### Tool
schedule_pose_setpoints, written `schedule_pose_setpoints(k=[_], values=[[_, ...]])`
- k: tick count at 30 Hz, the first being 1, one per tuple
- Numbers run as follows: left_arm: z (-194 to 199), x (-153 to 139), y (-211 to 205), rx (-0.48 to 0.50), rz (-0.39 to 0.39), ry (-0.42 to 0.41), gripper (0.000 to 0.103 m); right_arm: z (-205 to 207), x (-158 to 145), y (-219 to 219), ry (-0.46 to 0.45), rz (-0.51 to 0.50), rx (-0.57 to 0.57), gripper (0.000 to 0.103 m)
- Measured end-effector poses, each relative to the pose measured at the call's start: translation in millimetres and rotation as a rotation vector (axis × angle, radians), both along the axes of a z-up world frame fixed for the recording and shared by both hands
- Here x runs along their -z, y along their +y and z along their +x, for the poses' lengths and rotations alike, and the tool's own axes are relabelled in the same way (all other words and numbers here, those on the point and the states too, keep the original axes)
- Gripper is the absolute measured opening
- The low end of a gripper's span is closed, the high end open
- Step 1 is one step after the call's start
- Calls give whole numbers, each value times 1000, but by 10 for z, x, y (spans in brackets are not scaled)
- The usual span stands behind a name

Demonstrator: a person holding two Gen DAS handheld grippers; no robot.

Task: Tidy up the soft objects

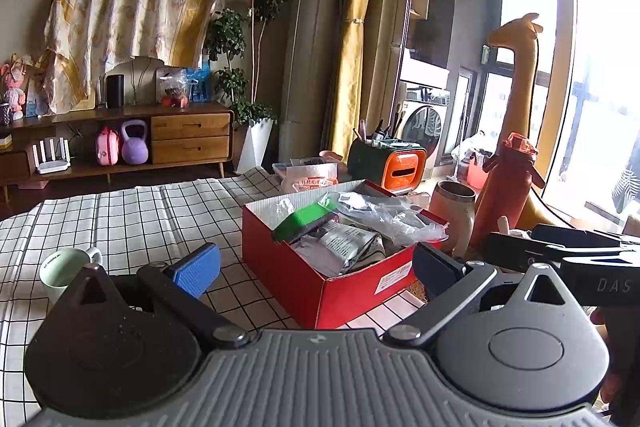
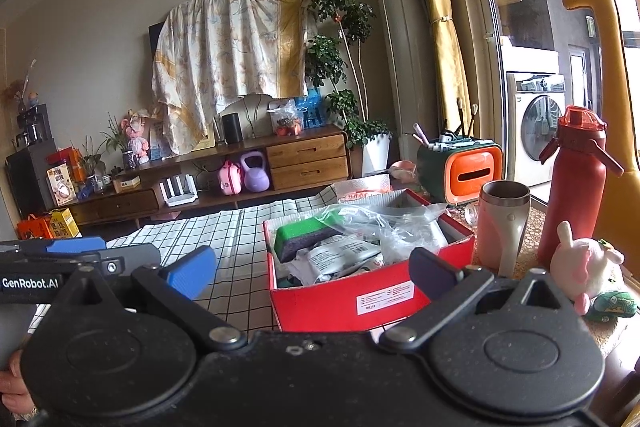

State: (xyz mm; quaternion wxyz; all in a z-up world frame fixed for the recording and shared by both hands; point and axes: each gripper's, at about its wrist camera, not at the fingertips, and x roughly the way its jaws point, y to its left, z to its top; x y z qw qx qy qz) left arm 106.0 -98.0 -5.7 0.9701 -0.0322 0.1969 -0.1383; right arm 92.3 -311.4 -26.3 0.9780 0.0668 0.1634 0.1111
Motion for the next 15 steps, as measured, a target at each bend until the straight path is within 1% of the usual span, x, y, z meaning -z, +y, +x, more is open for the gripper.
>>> schedule_pose_setpoints(k=[9,15], values=[[-57,-8,28,14,-8,-6,103,-59,-25,45,1,-4,-3,103],[-76,-3,75,5,-16,3,103,-66,-25,71,4,-5,-6,103]])
